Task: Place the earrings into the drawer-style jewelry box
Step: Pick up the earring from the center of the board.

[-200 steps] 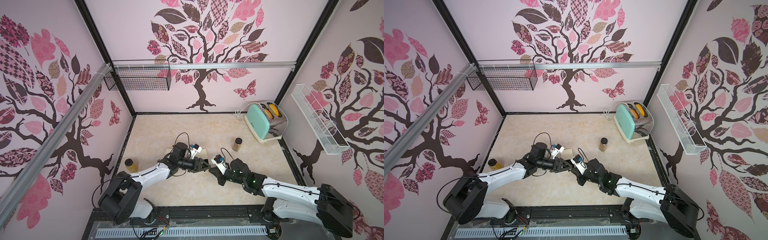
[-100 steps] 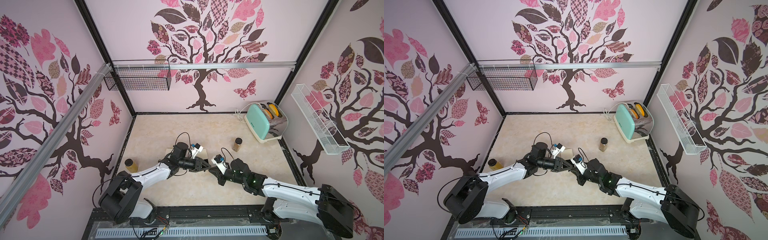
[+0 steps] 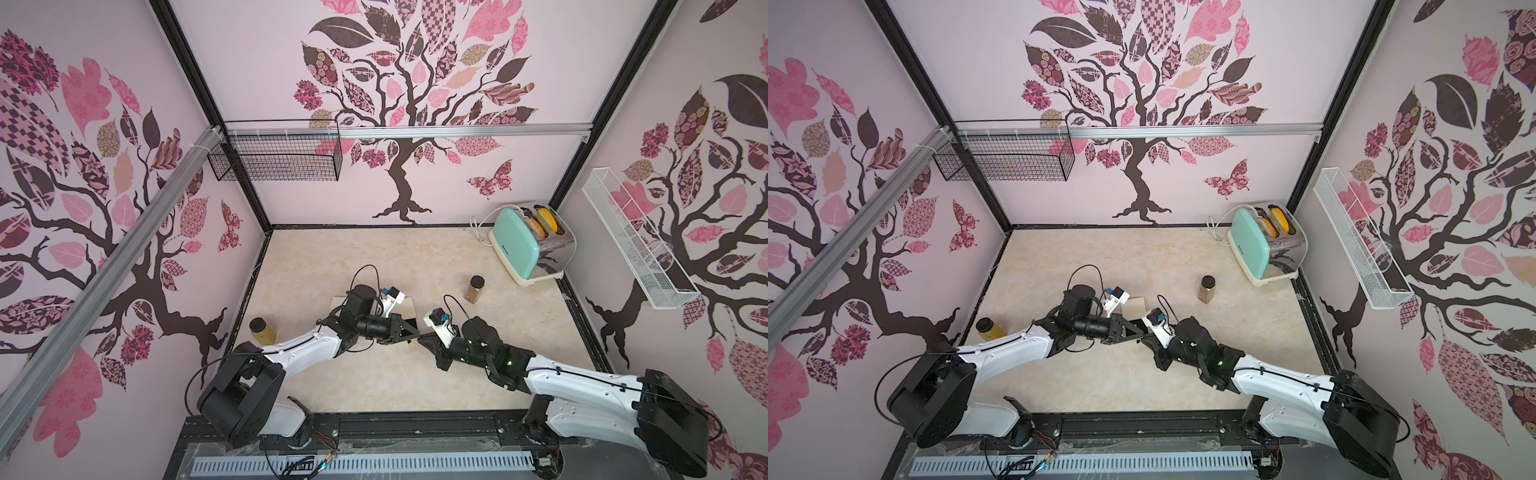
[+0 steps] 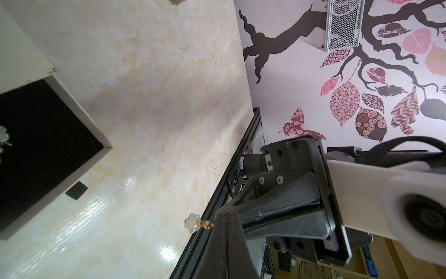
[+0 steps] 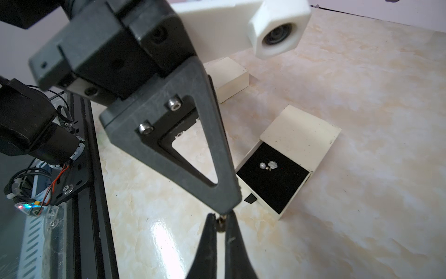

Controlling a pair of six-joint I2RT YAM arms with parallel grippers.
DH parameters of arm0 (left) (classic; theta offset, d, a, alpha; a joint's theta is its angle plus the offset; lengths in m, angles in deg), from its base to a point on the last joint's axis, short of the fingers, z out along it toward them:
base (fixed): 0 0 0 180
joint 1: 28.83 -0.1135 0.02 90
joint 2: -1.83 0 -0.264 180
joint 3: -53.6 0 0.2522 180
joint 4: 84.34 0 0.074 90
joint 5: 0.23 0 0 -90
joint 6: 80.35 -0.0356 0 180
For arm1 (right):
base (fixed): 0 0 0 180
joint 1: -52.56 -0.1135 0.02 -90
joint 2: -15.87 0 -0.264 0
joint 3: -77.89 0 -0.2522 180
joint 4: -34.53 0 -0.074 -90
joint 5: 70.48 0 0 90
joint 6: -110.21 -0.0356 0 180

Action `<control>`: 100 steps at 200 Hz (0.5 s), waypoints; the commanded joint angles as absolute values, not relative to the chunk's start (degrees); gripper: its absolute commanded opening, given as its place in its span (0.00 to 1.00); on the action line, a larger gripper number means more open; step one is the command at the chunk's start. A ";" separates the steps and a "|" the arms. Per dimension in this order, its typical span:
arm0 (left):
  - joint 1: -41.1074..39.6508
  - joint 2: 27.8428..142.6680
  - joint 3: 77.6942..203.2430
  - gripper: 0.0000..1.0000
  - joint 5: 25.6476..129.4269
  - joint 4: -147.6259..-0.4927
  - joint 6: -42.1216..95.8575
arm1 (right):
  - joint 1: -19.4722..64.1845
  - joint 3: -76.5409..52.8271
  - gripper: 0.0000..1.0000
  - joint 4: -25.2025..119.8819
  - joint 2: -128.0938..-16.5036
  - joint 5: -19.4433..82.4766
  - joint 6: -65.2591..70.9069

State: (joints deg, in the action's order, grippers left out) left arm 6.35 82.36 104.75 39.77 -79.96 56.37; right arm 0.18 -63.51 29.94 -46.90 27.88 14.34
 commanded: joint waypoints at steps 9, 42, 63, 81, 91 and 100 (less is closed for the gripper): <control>6.34 82.67 105.54 0.00 40.18 -80.25 57.03 | 1.25 -60.57 0.36 33.63 -45.68 27.97 8.07; 5.39 83.20 104.29 0.00 43.35 -85.82 64.72 | 11.75 -60.74 0.43 31.98 -44.60 44.66 -12.14; 5.10 85.90 102.81 0.00 43.54 -96.62 74.13 | 18.53 -62.97 0.42 20.58 -47.38 60.26 -22.79; 5.18 88.26 101.66 0.00 43.69 -104.91 81.53 | 21.25 -65.81 0.39 7.64 -50.42 65.50 -31.97; 5.14 89.15 101.03 0.00 44.01 -109.08 84.82 | 22.16 -66.79 0.38 2.48 -51.66 66.26 -35.29; 5.25 89.59 100.64 0.00 44.43 -111.50 86.99 | 23.07 -67.29 0.38 -0.55 -52.46 66.69 -37.29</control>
State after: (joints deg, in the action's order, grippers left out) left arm 5.28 88.19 102.15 43.20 -98.57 76.39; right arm 21.31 -65.56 14.77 -50.48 56.86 -24.06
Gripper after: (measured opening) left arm 0.046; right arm 0.384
